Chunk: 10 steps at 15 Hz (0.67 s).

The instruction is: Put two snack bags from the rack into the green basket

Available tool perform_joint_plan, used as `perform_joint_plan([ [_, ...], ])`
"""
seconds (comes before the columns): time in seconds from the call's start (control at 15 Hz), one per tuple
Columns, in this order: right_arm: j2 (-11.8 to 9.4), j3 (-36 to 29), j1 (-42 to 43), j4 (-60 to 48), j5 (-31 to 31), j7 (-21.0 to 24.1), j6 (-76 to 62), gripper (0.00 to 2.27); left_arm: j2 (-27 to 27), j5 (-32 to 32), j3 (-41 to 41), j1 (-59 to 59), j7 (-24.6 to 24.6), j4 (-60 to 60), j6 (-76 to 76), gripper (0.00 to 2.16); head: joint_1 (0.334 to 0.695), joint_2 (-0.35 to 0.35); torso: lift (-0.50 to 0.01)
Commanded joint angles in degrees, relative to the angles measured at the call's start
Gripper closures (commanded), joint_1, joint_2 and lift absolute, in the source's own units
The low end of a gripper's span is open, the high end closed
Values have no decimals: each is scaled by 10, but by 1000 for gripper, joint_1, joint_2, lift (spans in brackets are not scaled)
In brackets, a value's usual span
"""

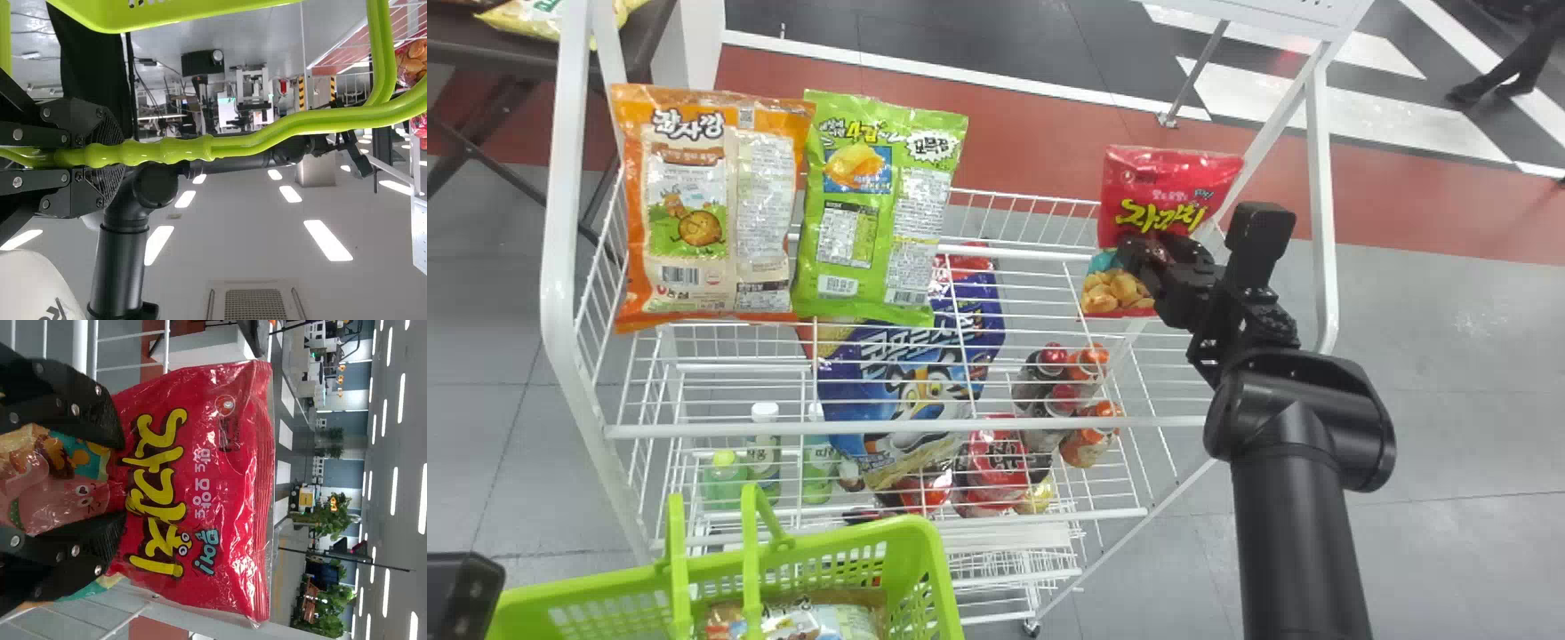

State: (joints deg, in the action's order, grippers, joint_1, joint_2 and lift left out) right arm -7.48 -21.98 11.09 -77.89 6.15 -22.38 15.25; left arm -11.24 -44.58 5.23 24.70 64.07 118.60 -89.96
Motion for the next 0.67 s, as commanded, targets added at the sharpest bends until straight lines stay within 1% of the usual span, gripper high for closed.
perform_joint_plan([
  [0.0,3,1,-23,-26,-17,3,-5,2250,-1,-1,5,0,0,1,-1,1187,695,-350,-3],
  [0.13,5,-2,-50,-71,-35,7,0,2250,0,-1,4,-2,0,1,-1,1187,695,-350,-3],
  [0.33,5,-5,-105,-156,-83,14,21,2250,1,-1,3,-4,0,3,-1,1187,695,-350,-3],
  [0.47,6,-11,-147,-232,-127,14,62,2250,1,-1,2,-4,0,5,-1,1187,695,-350,-3],
  [0.6,7,-19,-199,-324,-185,14,128,2250,1,-2,2,-3,0,7,-1,1187,695,-350,-3],
])
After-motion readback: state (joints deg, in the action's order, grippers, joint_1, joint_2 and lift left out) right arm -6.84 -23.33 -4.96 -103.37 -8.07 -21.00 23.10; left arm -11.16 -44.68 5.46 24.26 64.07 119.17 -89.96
